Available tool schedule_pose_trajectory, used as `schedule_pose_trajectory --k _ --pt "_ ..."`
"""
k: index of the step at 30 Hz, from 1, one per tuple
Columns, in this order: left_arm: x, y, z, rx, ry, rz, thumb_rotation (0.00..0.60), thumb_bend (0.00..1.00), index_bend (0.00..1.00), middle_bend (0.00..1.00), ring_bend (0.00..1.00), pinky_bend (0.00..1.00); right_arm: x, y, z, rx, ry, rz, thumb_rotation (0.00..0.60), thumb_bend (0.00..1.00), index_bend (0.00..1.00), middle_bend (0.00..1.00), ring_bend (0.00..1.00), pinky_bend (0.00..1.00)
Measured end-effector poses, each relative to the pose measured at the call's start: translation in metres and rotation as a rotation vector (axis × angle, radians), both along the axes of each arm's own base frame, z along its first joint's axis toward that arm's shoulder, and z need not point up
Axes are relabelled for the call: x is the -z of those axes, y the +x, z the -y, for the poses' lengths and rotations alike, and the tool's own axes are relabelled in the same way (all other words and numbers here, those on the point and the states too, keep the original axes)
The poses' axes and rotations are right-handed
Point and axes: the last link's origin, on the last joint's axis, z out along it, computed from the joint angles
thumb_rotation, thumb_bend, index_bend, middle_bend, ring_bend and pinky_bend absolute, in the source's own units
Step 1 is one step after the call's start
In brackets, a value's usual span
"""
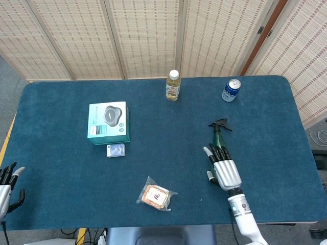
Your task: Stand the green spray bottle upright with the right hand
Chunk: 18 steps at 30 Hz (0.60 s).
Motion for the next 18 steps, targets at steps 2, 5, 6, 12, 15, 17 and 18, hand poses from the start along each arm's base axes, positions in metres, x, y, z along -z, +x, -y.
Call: schedule_pose_trajectory --k 2,5,6,12,15,17,18 --pt "0.001 0.001 0.000 0.002 -0.003 -0.005 0.600 0.53 0.11 0.00 0.00 0.00 -0.004 -0.010 -0.001 0.017 -0.002 -0.005 0.600 0.36 0.00 0.00 0.00 0.04" --pt "0.004 0.003 0.000 0.003 -0.011 -0.016 0.600 0.53 0.11 0.00 0.00 0.00 -0.014 -0.029 -0.003 0.044 -0.010 -0.020 0.600 0.36 0.00 0.00 0.00 0.04" --pt "0.005 0.003 -0.001 0.002 -0.013 -0.020 0.600 0.53 0.11 0.00 0.00 0.00 -0.018 -0.036 -0.003 0.051 -0.013 -0.028 0.600 0.36 0.00 0.00 0.00 0.04" --pt "0.011 0.007 -0.007 -0.006 -0.024 -0.033 0.600 0.53 0.11 0.00 0.00 0.00 -0.055 -0.080 -0.005 0.093 -0.059 -0.105 0.600 0.36 0.00 0.00 0.00 0.04" --pt "0.014 0.008 -0.010 -0.008 -0.035 -0.039 0.600 0.53 0.11 0.00 0.00 0.00 -0.072 -0.099 -0.001 0.117 -0.086 -0.122 0.600 0.36 0.00 0.00 0.00 0.04" --pt "0.017 0.010 -0.012 -0.008 -0.043 -0.045 0.600 0.53 0.11 0.00 0.00 0.00 -0.082 -0.110 0.005 0.134 -0.106 -0.131 0.600 0.36 0.00 0.00 0.00 0.04" --pt "0.019 0.010 -0.012 -0.009 -0.046 -0.046 0.600 0.53 0.11 0.00 0.00 0.00 -0.087 -0.116 0.008 0.142 -0.114 -0.136 0.600 0.35 0.00 0.00 0.00 0.04"
